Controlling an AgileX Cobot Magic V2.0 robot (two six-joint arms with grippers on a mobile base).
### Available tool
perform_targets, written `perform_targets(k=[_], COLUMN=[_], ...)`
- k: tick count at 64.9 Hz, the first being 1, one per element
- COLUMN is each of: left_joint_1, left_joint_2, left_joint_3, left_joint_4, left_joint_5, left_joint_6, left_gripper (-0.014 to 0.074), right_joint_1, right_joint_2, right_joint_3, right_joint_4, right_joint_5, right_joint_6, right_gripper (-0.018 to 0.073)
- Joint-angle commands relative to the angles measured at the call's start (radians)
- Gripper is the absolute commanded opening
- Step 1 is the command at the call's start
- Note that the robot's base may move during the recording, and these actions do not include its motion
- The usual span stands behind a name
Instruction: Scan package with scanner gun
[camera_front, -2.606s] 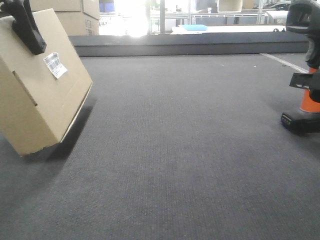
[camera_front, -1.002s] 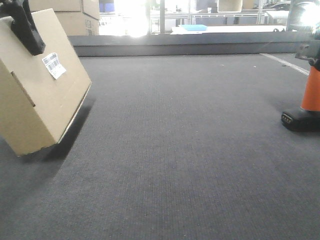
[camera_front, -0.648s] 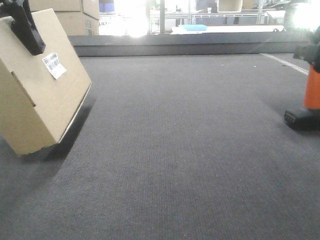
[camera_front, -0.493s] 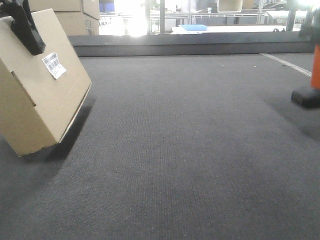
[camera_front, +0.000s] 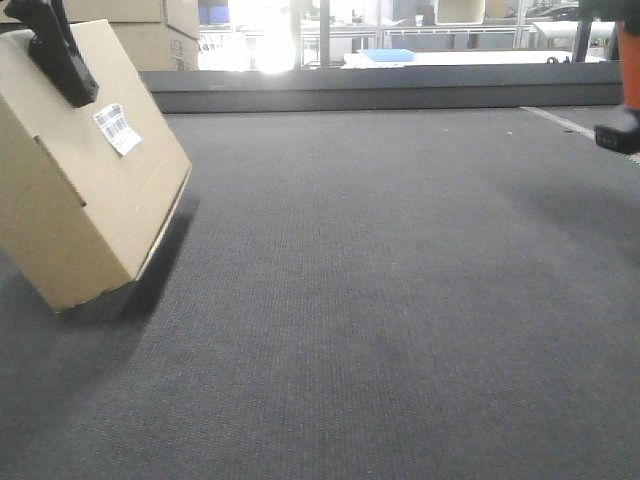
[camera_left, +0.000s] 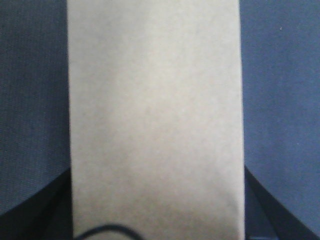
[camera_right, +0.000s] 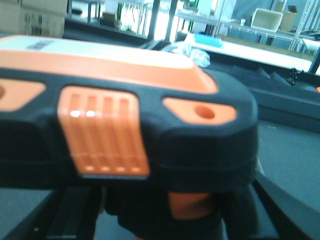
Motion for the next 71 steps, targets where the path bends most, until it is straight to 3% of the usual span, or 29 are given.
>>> perform_targets(k=[1,19,31,43,50,64,71], left_joint_1=[-0.006,-0.006,-0.006,-0.006,-0.006,-0.068,-0.104], left_joint_2=[-0.006,-0.006,-0.006,-0.006,-0.006,-0.002,0.017], left_joint_3=[-0.002,-0.002,-0.002,-0.002,-0.002,-0.002,-0.002], left_joint_4=[-0.044,-0.092,-0.190,-0.192,-0.195,-0.197,-0.245], left_joint_5=[-0.015,-0.015,0.022,0.064,0.064,-0.013,-0.047], left_joint_6=[-0.005,-0.005,-0.005,0.008,0.021,0.021,0.021], left_gripper=[-0.0111,-0.0111,-0.0111,-0.0111,-0.0111,-0.0111,-0.0111], right_joint_1=[0.000,0.000,0.000,0.000,0.000,0.000,0.000], right_joint_2=[-0.015,-0.003,0.044,0.074,0.076,0.076,0.076], right_joint_3=[-0.017,-0.017,-0.017,-0.017,-0.017,-0.017,-0.017], right_joint_4=[0.009,0.079,0.086,0.177,0.182,0.182,0.184], right_joint_5=[-0.037,-0.046,-0.107,-0.152,-0.155,-0.159,-0.166], right_joint_6=[-0.066,-0.179,-0.196,-0.291,-0.315,-0.324,-0.324], right_gripper=[0.0181,0.0181,0.0181,0.0181,0.0181,0.0181,0.0181])
